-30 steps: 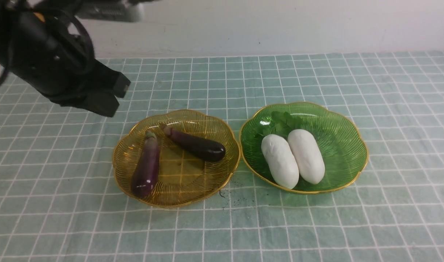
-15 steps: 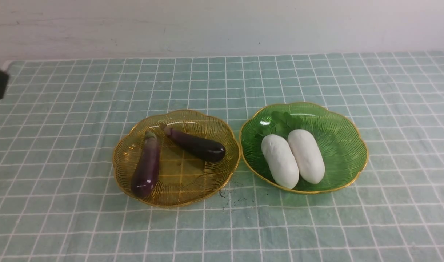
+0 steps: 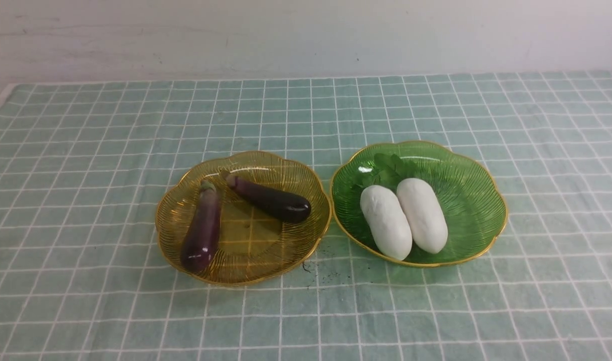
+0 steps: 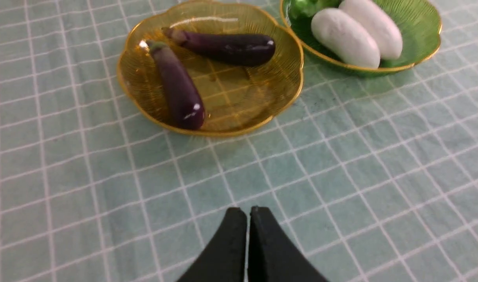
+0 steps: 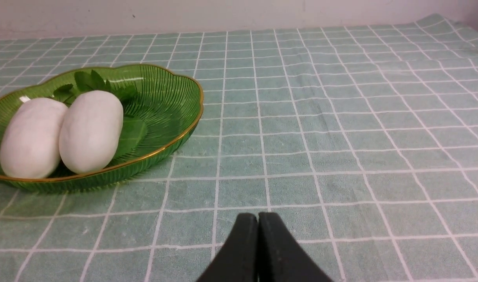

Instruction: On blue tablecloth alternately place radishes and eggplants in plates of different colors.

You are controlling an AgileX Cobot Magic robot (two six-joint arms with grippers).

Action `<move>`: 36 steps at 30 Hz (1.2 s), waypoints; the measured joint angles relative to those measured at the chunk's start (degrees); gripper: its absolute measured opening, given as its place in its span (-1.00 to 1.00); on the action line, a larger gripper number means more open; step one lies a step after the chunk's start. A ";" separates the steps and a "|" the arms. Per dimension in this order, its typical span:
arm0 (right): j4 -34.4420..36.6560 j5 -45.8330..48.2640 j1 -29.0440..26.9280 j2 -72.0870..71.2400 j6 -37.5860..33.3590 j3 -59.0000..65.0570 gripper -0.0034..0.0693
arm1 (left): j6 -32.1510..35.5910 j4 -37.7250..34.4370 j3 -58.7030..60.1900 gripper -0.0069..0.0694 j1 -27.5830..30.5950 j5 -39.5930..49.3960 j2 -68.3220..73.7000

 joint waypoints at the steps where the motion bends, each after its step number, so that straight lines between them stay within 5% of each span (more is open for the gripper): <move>1: 0.00 0.00 -0.05 0.00 0.00 0.00 -0.95 | 0.00 -0.60 2.43 -0.84 0.00 -3.72 -1.38; 11: 0.00 0.00 -0.05 0.00 0.00 0.00 -0.95 | 0.00 -2.28 16.65 -0.84 0.00 -38.62 -6.06; 22: 0.00 0.00 -0.05 0.00 -0.25 0.00 -0.95 | 0.34 -1.16 18.22 -0.84 0.00 -38.59 -6.06; 29: 0.00 0.00 -0.05 0.00 -0.30 0.00 -0.95 | -0.02 4.33 22.11 -0.84 0.07 -30.14 -7.98; 36: 0.00 0.00 -0.05 0.00 -0.30 0.00 -0.95 | -5.67 10.19 32.07 -0.84 7.48 -29.26 -15.84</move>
